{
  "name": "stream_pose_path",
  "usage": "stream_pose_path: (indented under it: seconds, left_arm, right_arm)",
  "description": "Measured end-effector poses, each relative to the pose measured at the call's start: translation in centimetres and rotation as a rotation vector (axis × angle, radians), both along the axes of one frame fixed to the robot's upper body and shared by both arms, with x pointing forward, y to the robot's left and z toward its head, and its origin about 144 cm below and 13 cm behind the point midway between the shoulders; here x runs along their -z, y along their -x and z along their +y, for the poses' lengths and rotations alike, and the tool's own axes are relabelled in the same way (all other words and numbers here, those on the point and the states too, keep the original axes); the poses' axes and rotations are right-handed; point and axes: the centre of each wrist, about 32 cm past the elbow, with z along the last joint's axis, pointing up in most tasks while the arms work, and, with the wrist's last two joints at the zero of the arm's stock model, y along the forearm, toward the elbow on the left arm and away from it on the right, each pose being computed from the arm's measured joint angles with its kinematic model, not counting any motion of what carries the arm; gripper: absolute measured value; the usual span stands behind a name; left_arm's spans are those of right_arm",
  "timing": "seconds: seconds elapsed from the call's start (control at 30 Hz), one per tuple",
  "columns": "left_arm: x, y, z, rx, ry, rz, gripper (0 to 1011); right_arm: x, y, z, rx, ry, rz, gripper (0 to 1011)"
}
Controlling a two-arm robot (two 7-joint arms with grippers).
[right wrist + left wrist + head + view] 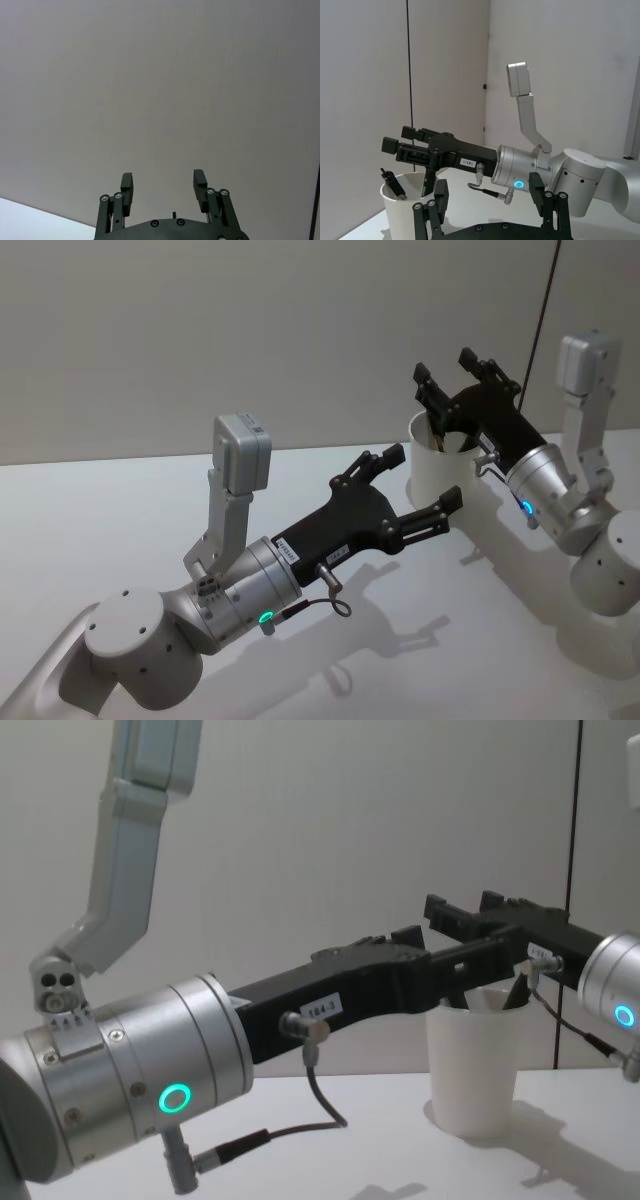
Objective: Place the pen into the pen holder.
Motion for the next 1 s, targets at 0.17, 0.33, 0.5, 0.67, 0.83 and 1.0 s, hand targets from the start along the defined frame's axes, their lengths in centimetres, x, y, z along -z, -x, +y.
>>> stream_pose_path:
  seconds: [0.17, 0.33, 0.5, 0.67, 0.83, 1.0]
  left_arm:
    - [0.0, 0.0, 0.0, 0.0, 0.0, 0.0, 1001]
    - [0.0, 0.0, 0.0, 0.0, 0.0, 0.0, 1001]
    - [0.0, 0.0, 0.0, 0.0, 0.0, 0.0, 1001]
    - [0.0, 0.0, 0.0, 0.0, 0.0, 0.0, 1001]
    - [0.0, 0.0, 0.0, 0.0, 0.0, 0.0, 1001]
    - [0.0, 0.0, 0.0, 0.0, 0.0, 0.0, 1001]
  right_arm:
    - [0.1, 0.0, 0.0, 0.0, 0.002, 0.002, 858]
    - [-0.1, 0.0, 0.0, -0.001, -0.004, -0.002, 972]
    - [-0.5, 0.3, -0.3, 0.006, -0.026, -0.01, 1001]
    - [-1.2, 0.8, -0.7, 0.022, -0.051, -0.019, 1001]
    - [-1.6, 1.4, -1.2, 0.038, -0.066, -0.023, 1001]
    - [-1.8, 1.8, -1.4, 0.048, -0.073, -0.023, 1001]
